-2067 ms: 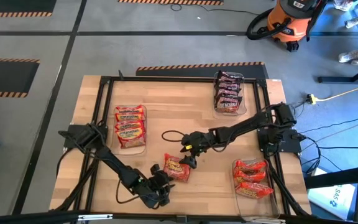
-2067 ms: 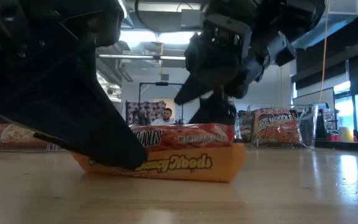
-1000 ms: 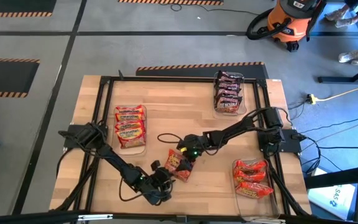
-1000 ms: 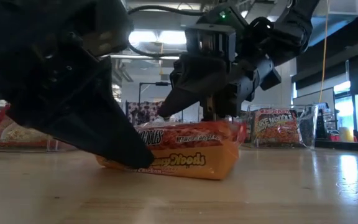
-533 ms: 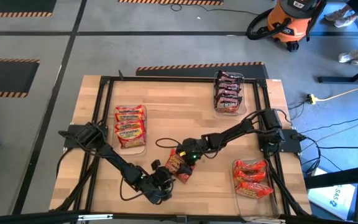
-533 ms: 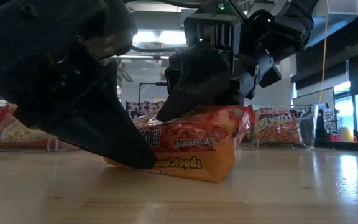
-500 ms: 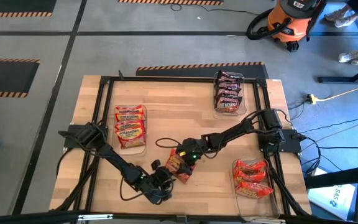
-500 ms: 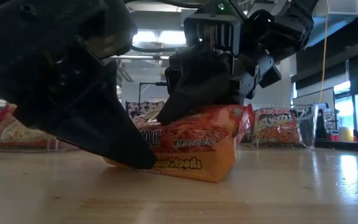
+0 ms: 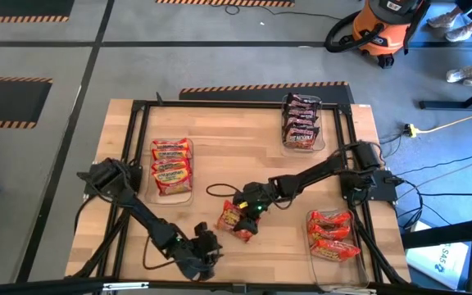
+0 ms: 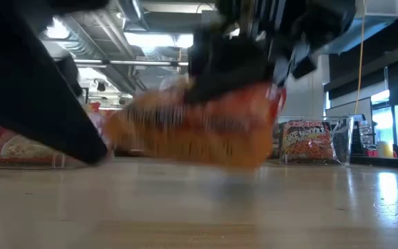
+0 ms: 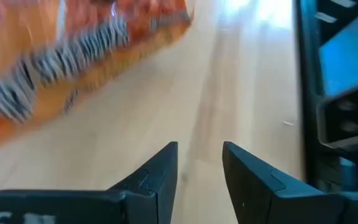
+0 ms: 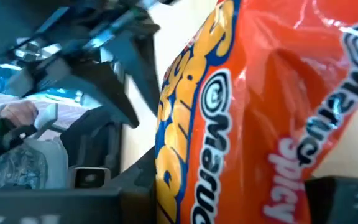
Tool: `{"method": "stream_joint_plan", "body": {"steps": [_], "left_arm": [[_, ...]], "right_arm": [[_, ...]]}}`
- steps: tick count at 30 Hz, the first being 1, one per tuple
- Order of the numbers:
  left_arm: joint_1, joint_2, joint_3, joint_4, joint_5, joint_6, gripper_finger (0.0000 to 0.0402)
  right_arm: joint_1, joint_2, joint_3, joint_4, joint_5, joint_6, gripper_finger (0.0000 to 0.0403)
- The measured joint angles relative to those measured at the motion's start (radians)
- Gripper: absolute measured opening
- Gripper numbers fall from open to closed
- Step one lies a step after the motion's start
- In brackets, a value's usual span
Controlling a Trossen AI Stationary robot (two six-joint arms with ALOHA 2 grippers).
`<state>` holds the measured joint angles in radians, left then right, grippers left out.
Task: Sort Maruchan noodles
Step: Put the orange noodle pack into the bottom transparent bin
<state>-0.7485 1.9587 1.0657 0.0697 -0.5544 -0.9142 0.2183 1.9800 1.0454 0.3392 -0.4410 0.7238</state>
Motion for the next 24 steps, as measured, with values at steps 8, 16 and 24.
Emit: {"method": "stream_joint_plan", "body": {"steps": [8, 16, 24], "left_arm": [[-0.057, -0.064, 0.001, -0.023, 0.026, 0.007, 0.0121], [-0.062, -0.064, 0.0, -0.017, 0.017, 0.008, 0.0121], [-0.046, -0.064, 0.0, -0.013, 0.014, 0.01, 0.0121]], "right_arm": [[0.094, -0.213, 0.0, -0.251, 0.133, -0.075, 0.0123], [0.252, -0.457, 0.001, -0.477, 0.239, -0.033, 0.013], [0.486, -0.648, 0.001, -0.674, 0.376, 0.191, 0.0129]]}}
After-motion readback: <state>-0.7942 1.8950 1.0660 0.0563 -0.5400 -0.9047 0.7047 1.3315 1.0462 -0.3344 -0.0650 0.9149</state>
